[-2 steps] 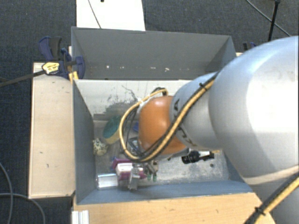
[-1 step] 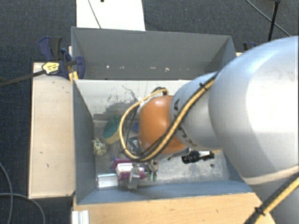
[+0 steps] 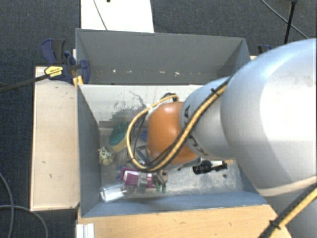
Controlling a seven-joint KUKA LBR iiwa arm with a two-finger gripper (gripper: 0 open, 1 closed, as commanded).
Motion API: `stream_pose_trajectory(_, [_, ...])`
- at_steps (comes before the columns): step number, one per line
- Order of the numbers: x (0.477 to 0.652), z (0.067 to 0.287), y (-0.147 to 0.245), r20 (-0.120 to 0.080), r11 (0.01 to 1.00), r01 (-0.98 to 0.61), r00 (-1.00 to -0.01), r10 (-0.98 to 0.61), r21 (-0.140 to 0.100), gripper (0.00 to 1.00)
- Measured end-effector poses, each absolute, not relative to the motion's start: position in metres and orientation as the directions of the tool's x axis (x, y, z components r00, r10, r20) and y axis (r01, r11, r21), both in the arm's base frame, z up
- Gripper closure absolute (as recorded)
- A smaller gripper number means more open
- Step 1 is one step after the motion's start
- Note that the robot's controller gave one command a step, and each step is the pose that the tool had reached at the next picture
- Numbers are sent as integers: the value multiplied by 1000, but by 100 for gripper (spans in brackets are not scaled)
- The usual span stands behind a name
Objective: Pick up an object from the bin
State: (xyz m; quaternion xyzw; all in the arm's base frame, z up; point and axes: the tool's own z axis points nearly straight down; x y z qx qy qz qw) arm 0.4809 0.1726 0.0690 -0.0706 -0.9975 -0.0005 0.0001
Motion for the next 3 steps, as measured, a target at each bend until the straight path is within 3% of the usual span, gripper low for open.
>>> stream_pose_trajectory(1, [483,142,173,-6,990,141,-990,141,4,100])
stream_pose_trajectory(3, [484,158,173,-3,990,141,-990,141,2,100])
